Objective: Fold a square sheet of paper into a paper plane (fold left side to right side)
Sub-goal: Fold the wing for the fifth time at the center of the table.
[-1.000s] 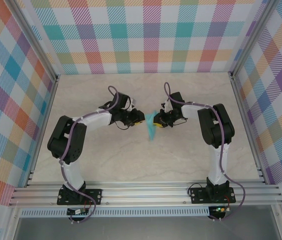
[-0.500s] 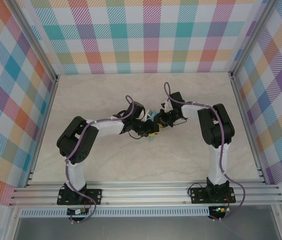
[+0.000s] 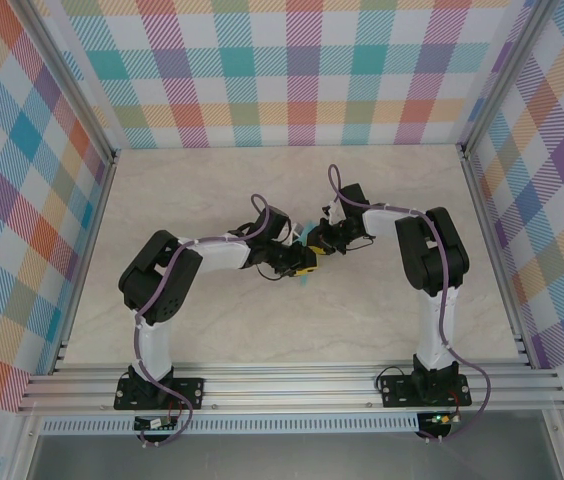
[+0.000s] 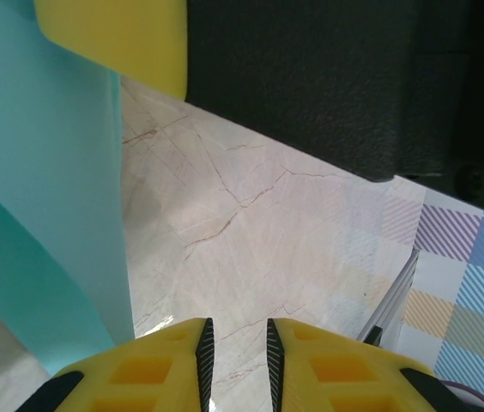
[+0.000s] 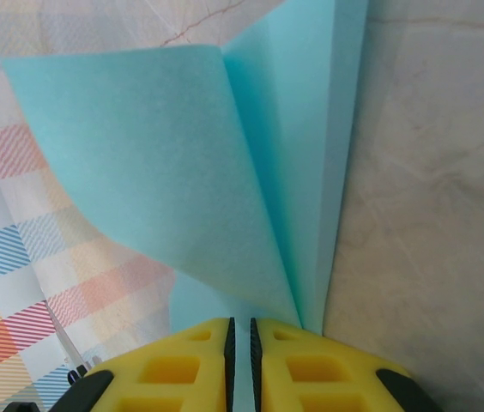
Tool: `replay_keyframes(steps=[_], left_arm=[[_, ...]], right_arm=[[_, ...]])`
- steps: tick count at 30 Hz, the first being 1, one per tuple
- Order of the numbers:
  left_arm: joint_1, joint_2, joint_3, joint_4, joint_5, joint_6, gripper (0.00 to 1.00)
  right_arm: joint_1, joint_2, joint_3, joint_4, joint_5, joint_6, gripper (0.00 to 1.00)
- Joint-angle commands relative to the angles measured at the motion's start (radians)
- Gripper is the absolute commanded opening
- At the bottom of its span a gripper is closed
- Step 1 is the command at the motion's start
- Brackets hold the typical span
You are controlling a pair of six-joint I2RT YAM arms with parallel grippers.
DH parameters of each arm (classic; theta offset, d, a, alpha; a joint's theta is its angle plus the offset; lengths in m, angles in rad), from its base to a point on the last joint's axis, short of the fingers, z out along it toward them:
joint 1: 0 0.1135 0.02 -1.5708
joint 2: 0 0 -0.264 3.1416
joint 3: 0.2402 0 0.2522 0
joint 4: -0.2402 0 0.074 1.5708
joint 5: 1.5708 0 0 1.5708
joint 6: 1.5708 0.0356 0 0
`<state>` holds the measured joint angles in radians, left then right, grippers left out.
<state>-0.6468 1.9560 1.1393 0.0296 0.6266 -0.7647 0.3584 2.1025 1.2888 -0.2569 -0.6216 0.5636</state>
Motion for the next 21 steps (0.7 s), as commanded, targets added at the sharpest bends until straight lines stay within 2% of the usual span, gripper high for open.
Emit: replay_keyframes(steps=[1,21], left_arm=[[-0.001,0.011,-0.018,-0.009,-0.021,-0.008,0.24],[0.006,0.023,-0.036,-0.075,-0.058,-0.008,0.23]], right_arm=[[0.011,0.065,-0.011,-0.088,0.056,-0.015,0.14],[0.011,0.063,-0.006,-0.104,0.069,-0.022,0.15]])
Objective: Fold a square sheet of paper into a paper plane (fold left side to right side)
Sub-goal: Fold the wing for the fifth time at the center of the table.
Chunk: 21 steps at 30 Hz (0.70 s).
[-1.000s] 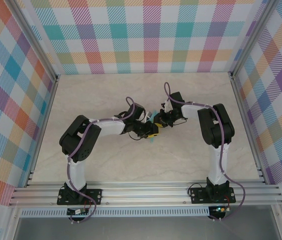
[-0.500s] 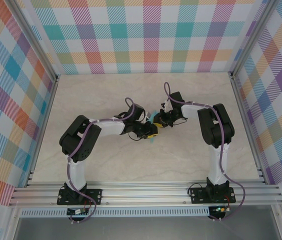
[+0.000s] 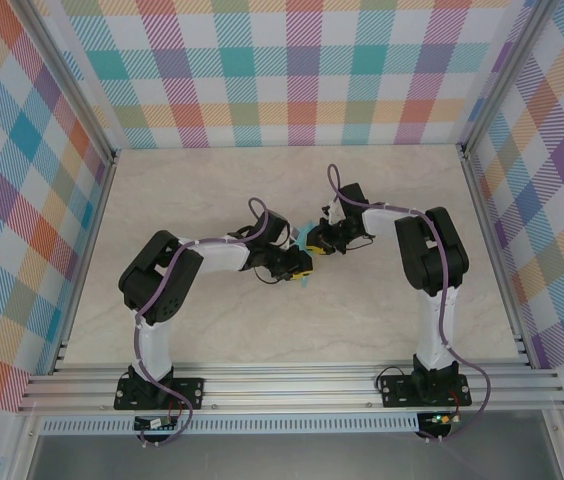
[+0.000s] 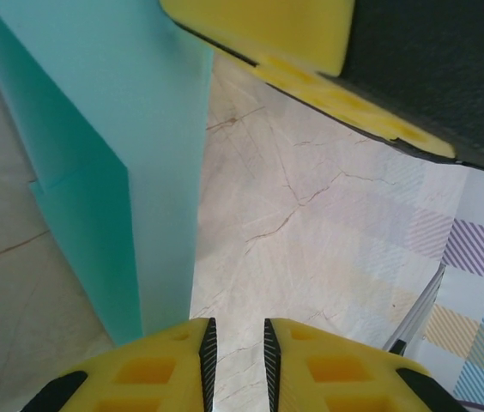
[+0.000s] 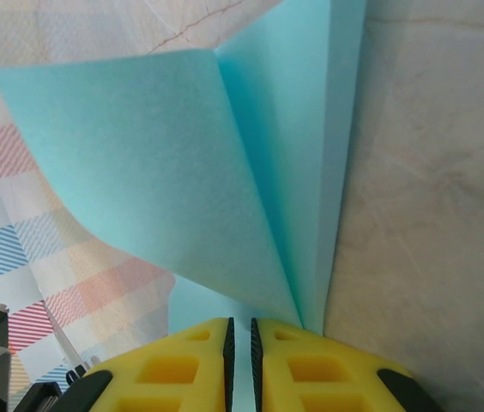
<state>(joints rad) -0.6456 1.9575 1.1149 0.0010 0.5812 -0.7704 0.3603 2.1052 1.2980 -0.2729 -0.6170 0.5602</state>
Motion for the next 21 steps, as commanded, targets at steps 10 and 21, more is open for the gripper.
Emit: replay_keyframes(steps=[10,21], left_arm=[[0.004,0.066,0.016,-0.096,0.016,0.01,0.22],[-0.011,0.063,0.066,-0.259,0.013,0.101,0.2]], right_arm=[[0.009,0.059,-0.012,-0.086,0.065,-0.016,0.15],[0.009,0.066,-0.008,-0.088,0.073,-0.006,0.15]])
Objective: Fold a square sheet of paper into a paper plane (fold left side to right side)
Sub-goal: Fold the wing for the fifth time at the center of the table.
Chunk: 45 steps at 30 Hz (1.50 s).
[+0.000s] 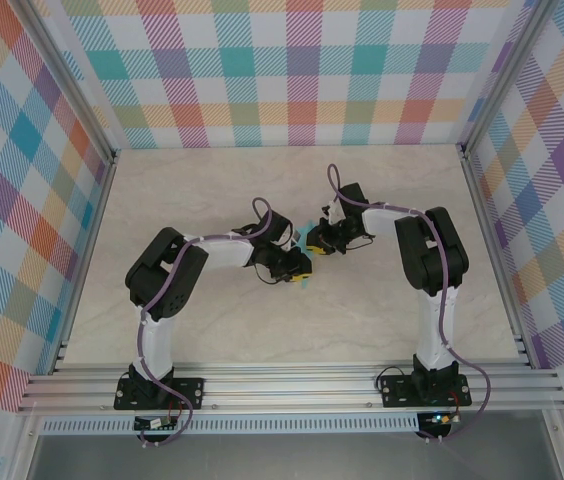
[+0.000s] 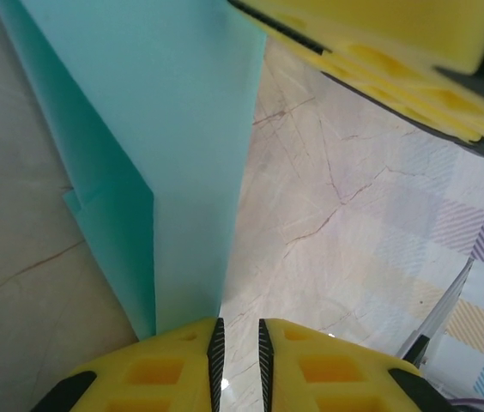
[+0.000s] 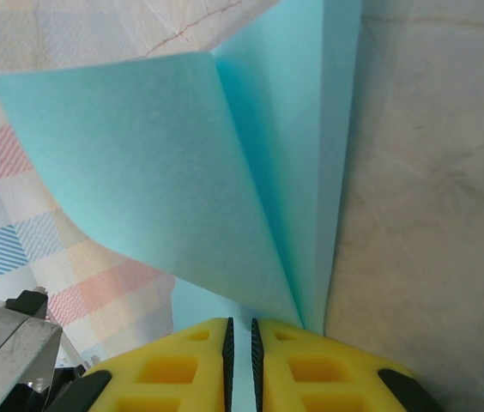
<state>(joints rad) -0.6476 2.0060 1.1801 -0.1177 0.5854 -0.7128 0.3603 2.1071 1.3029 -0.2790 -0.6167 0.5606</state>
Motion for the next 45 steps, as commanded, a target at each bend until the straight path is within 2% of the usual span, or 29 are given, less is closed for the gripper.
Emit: replay_keyframes(steps=[1,7,19,37,45], left_arm=[[-0.011,0.015,0.004,-0.148,0.015,0.053,0.2],[-0.035,0.023,0.023,-0.218,0.049,0.108,0.2],[-0.064,0.009,0.01,-0.245,0.074,0.147,0.2],[-0.087,-0.022,-0.046,-0.237,0.093,0.16,0.2],[-0.09,-0.081,-0.07,-0.199,0.091,0.162,0.19]], right_arm=[[0.009,0.066,-0.012,-0.083,0.075,-0.004,0.15],[0.008,0.068,-0.01,-0.086,0.077,-0.002,0.15],[0.009,0.075,-0.004,-0.092,0.078,-0.002,0.15],[0.01,0.078,0.004,-0.104,0.084,-0.009,0.15],[0.011,0.079,0.009,-0.11,0.083,-0.012,0.15]])
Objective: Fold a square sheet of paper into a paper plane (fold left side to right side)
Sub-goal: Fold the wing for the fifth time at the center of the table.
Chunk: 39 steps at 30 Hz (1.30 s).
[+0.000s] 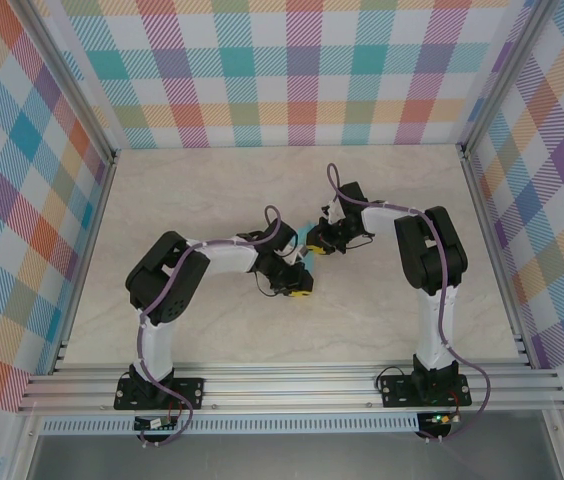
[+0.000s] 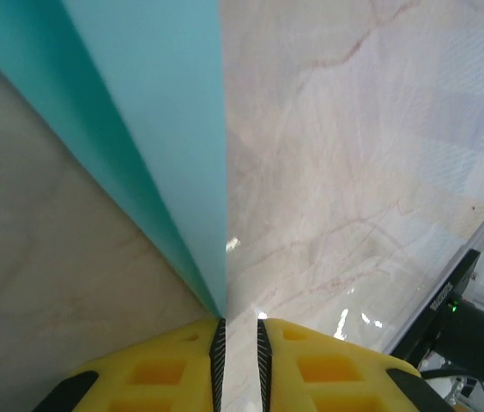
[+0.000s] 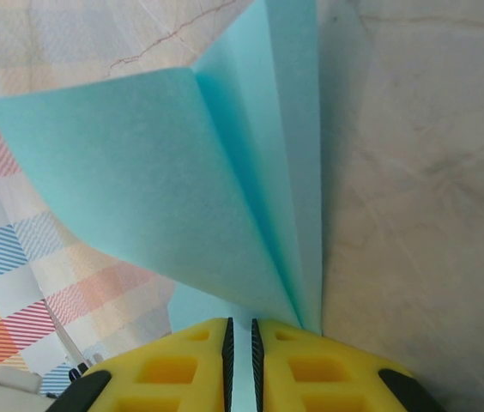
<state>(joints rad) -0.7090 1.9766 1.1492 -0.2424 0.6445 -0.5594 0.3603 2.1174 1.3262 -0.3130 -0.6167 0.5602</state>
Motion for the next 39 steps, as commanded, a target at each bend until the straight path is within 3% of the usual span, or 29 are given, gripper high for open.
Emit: replay_keyframes(steps=[1,9,21,31,39], left_arm=[[-0.024,-0.069,-0.045,-0.071,0.026,0.007,0.19],[0.028,-0.176,-0.054,0.05,0.013,-0.039,0.19],[0.029,0.008,0.124,0.034,-0.024,0.015,0.19],[0.031,0.064,0.074,0.044,-0.064,-0.008,0.18],[0.037,0.087,0.081,-0.017,-0.056,-0.005,0.16]], right_arm=[[0.011,0.069,-0.015,-0.077,0.083,-0.012,0.15],[0.01,0.068,-0.011,-0.083,0.085,-0.014,0.15],[0.011,0.067,-0.007,-0.087,0.078,-0.016,0.15],[0.009,0.042,-0.029,-0.035,0.051,-0.004,0.15],[-0.024,-0.092,-0.071,0.068,0.011,0.004,0.15]])
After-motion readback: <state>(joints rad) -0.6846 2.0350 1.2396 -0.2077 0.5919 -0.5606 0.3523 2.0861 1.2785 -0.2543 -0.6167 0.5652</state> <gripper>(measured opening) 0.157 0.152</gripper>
